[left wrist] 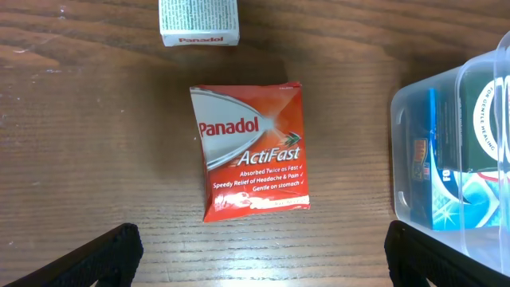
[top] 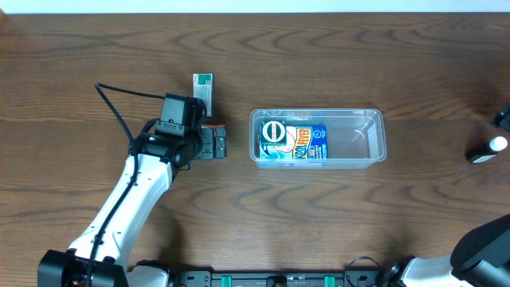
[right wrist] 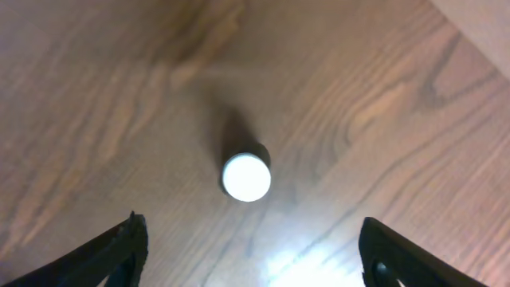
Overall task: Pack container
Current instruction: 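Lower the right gripper and grasp the white-capped bottle, then carry the bottle to the container's right end and lower it in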
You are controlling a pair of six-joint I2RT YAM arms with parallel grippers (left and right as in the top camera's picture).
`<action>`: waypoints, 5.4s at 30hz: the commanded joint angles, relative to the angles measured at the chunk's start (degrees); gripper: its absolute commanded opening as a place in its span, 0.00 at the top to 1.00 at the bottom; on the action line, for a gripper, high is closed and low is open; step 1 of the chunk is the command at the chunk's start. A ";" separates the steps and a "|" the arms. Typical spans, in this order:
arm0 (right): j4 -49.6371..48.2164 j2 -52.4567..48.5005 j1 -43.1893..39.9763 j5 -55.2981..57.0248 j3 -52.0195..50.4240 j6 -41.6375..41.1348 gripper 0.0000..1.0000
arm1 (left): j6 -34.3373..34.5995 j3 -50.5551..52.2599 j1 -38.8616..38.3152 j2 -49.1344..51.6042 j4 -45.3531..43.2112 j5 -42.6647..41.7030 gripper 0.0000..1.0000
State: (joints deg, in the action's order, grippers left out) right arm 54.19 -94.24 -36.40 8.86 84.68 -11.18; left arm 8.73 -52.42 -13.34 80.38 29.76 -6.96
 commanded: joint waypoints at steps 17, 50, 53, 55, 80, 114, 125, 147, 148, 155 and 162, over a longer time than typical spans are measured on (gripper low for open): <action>-2.43 -11.87 -2.29 -6.12 1.14 -10.29 0.39 | 3.15 0.72 0.02 0.11 0.42 -0.11 0.02; -2.73 -11.39 -1.38 -6.21 1.42 -5.35 0.69 | 3.15 0.72 0.02 0.11 0.42 -0.11 0.02; -1.49 -10.36 -0.44 -7.58 2.56 -3.26 0.69 | 3.13 0.72 0.02 0.11 0.42 -0.11 0.02; -0.42 -9.42 0.61 -8.46 3.65 -1.95 0.70 | 3.15 0.72 0.02 0.11 0.42 -0.11 0.02; 15.69 1.33 40.85 -11.10 20.41 5.31 0.70 | 3.15 0.72 0.02 0.11 0.42 -0.11 0.02; 0.59 1.20 46.82 -4.57 -7.30 26.25 0.69 | 3.15 0.72 0.02 0.11 0.42 -0.11 0.02; -0.70 1.20 45.27 -2.25 -7.91 26.25 0.69 | 3.15 0.72 0.02 0.11 0.42 -0.11 0.02; -8.55 1.20 44.94 -2.40 -15.61 26.01 0.69 | 3.15 0.72 0.02 0.11 0.42 -0.11 0.02; -8.74 1.20 44.94 -2.38 -15.85 26.01 0.69 | 3.15 0.72 0.02 0.11 0.42 -0.11 0.02; -8.76 1.20 44.92 -1.36 -15.91 26.01 0.70 | 3.15 0.72 0.02 0.11 0.42 -0.11 0.02; -8.37 1.20 44.92 -1.09 -15.91 26.01 0.64 | 3.13 0.72 0.02 0.11 0.42 -0.11 0.02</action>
State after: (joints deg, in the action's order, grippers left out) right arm 45.41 -94.02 8.88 6.57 69.56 14.28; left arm 11.79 -52.42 -13.34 80.38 30.02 -7.14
